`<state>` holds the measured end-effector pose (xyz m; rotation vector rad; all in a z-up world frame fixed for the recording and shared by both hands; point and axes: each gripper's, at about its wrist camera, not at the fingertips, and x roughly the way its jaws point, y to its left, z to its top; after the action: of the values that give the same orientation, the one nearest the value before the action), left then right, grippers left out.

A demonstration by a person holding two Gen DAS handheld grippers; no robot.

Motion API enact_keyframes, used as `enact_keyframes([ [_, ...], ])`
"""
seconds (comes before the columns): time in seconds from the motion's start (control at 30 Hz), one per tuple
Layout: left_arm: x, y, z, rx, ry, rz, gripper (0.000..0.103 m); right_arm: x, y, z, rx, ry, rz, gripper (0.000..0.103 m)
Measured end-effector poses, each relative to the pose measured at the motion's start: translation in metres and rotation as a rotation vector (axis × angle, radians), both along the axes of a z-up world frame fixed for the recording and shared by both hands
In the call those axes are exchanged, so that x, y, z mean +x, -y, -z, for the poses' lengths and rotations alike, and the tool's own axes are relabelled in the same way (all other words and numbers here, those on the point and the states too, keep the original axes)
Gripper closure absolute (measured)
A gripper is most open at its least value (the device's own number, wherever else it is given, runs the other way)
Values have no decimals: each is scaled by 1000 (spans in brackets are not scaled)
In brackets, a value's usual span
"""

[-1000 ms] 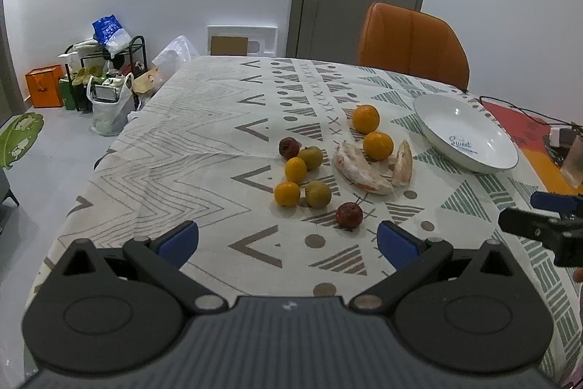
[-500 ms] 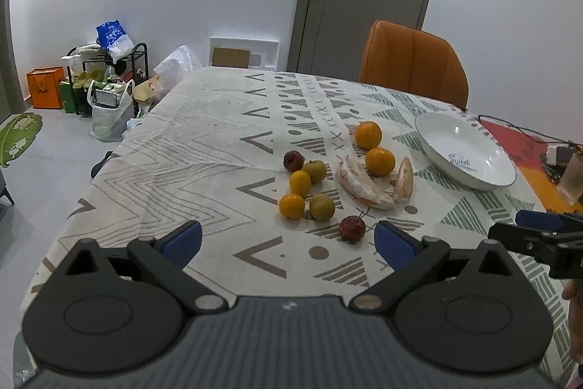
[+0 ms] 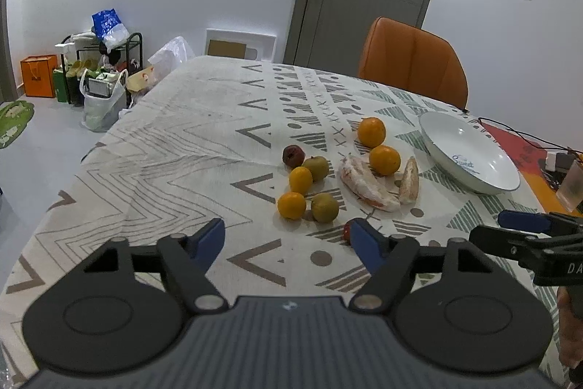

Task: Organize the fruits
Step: 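Grasp a small orange with the left gripper while the right gripper grasps a red plum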

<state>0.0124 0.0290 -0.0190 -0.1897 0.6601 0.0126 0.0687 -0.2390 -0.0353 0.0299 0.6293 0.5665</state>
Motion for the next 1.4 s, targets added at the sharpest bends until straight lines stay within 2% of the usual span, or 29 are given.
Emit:
enact_keyframes([
  [0.1,7,-3,6,-10,-16,-8,42,5,-4,3,-5,-9,-1,13],
  [0.27,15,-8,14,-18,-26,-16,44,14,-8,8,0,-27,-15,16],
  [0.4,24,-10,19,-21,-32,-17,51,22,-14,12,4,-43,-32,21],
  [0.73,42,-9,26,-24,-21,17,53,35,-30,20,12,-79,-74,32],
  [0.83,48,-9,30,-31,-28,27,60,36,-34,21,14,-87,-89,34],
  [1.07,54,-11,36,-44,-17,46,64,36,-46,22,12,-98,-120,39],
  [1.13,54,-11,37,-43,-10,53,70,36,-50,23,9,-100,-131,42],
  [1.2,54,-13,38,-55,-5,58,81,36,-54,25,3,-104,-141,46],
  [1.4,49,-15,34,-51,25,70,81,37,-63,27,-1,-111,-165,52],
])
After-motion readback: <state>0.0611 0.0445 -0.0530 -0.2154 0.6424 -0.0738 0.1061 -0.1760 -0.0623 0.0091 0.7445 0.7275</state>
